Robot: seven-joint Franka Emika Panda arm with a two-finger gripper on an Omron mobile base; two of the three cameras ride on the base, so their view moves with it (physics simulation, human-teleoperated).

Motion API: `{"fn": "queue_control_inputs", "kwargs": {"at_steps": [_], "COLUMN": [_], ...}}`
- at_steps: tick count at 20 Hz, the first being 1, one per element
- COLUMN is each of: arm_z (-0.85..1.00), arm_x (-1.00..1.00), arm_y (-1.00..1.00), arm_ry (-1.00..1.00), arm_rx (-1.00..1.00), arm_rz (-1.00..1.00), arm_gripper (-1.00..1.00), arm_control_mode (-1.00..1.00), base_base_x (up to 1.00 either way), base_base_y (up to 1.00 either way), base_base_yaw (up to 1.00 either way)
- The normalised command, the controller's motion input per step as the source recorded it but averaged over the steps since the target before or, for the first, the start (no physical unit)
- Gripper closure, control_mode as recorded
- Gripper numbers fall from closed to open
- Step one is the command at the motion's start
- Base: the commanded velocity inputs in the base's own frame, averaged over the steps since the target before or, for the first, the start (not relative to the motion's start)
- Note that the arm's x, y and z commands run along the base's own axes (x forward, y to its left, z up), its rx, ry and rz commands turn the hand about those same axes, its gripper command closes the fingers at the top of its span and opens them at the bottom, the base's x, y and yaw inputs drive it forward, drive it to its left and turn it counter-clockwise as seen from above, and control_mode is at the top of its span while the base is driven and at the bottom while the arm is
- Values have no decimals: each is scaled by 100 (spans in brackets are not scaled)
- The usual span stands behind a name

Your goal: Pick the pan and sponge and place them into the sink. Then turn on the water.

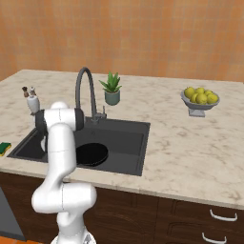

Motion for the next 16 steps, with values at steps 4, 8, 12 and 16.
{"fn": "queue_control_inputs", "kwargs": {"at_steps": [4, 8, 12, 16], "arm_z": [1, 32, 84, 97], "arm_x": [32, 10, -4, -56], "arm_y": [10, 9, 25, 9], "arm_ry": [-8, -20, -26, -24], "arm_rx": [0, 0, 0, 5], "arm_rz": [0, 0, 0, 0], "arm_gripper": [-100, -100, -100, -100], "arm_control_mode": [-100, -100, -100, -100], "base_base_x": [0, 0, 0, 0], "base_base_y": [0, 0, 0, 0], "base_base_yaw": [0, 0, 0, 0]}}
